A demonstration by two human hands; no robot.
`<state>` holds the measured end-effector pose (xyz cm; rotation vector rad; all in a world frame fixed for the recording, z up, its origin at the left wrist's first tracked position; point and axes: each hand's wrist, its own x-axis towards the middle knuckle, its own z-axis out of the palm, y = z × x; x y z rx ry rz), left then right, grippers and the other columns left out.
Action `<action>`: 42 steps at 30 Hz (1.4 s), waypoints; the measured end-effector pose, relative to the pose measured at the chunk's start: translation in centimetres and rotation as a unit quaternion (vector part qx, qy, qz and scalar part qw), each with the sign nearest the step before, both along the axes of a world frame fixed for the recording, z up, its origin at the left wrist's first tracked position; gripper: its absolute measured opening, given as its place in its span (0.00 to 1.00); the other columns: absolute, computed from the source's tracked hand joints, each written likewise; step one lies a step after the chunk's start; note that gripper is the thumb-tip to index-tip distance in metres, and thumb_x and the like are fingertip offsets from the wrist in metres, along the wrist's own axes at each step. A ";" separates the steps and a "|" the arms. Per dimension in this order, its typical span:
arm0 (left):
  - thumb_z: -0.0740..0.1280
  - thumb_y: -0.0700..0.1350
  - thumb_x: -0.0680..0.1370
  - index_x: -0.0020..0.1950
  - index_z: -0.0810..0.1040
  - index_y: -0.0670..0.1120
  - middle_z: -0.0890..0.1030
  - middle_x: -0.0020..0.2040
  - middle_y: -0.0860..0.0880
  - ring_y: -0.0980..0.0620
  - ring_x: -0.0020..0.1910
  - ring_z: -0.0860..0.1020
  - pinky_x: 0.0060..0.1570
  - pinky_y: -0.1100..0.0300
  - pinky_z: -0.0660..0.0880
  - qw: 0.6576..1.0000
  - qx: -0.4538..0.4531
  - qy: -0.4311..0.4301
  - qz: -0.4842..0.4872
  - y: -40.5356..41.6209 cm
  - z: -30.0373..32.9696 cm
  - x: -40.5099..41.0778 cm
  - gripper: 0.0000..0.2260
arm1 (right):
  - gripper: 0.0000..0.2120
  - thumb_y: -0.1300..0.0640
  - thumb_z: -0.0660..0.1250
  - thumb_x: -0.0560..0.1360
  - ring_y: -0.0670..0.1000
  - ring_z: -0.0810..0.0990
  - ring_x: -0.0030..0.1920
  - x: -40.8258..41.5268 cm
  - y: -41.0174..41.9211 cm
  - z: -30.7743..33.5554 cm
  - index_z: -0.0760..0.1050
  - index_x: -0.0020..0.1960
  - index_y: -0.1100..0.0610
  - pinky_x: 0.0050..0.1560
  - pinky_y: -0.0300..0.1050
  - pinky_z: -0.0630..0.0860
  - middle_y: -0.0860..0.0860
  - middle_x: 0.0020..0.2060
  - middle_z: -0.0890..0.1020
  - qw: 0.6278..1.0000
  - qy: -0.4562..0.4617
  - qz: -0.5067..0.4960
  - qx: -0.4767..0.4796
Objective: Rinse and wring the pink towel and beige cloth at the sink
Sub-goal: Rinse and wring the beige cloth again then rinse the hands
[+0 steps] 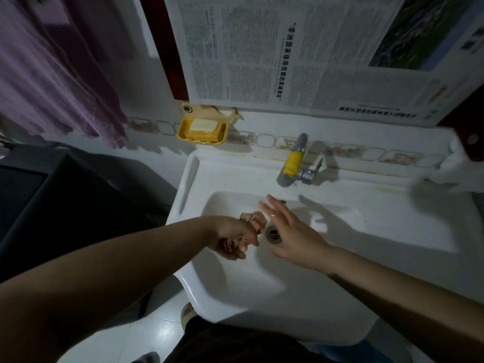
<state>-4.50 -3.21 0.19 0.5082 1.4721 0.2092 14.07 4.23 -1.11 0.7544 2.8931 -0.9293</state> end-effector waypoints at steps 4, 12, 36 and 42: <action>0.65 0.47 0.76 0.42 0.76 0.47 0.76 0.30 0.53 0.60 0.23 0.71 0.21 0.71 0.64 0.979 -0.031 -0.199 -0.037 -0.3 1.2 1.7 0.05 | 0.34 0.55 0.73 0.69 0.61 0.73 0.65 0.0 0.0 0.9 0.63 0.70 0.60 0.56 0.49 0.78 0.62 0.69 0.68 0.941 0.145 0.152 0.267; 0.59 0.48 0.81 0.49 0.80 0.51 0.66 0.27 0.56 0.61 0.21 0.63 0.20 0.73 0.55 0.951 -0.039 -0.257 -0.167 -1.1 1.7 2.5 0.10 | 0.06 0.62 0.71 0.66 0.51 0.78 0.30 -1.5 -0.1 3.3 0.82 0.44 0.57 0.21 0.40 0.69 0.52 0.33 0.80 0.841 0.173 0.294 0.420; 0.52 0.48 0.81 0.68 0.61 0.47 0.79 0.43 0.42 0.40 0.40 0.77 0.33 0.55 0.64 0.521 0.447 0.490 -0.538 2.7 3.9 0.7 0.16 | 0.07 0.55 0.68 0.68 0.49 0.65 0.23 -5.4 -2.3 1.6 0.70 0.35 0.55 0.25 0.38 0.60 0.51 0.23 0.69 0.863 -0.040 -0.312 -0.396; 0.46 0.48 0.81 0.67 0.63 0.45 0.79 0.44 0.40 0.40 0.42 0.77 0.36 0.54 0.64 0.440 0.411 0.472 -0.644 3.4 6.3 0.9 0.17 | 0.13 0.53 0.67 0.73 0.49 0.64 0.22 -5.7 -3.7 3.2 0.73 0.32 0.58 0.26 0.38 0.59 0.53 0.26 0.77 0.846 -0.032 -0.320 -0.424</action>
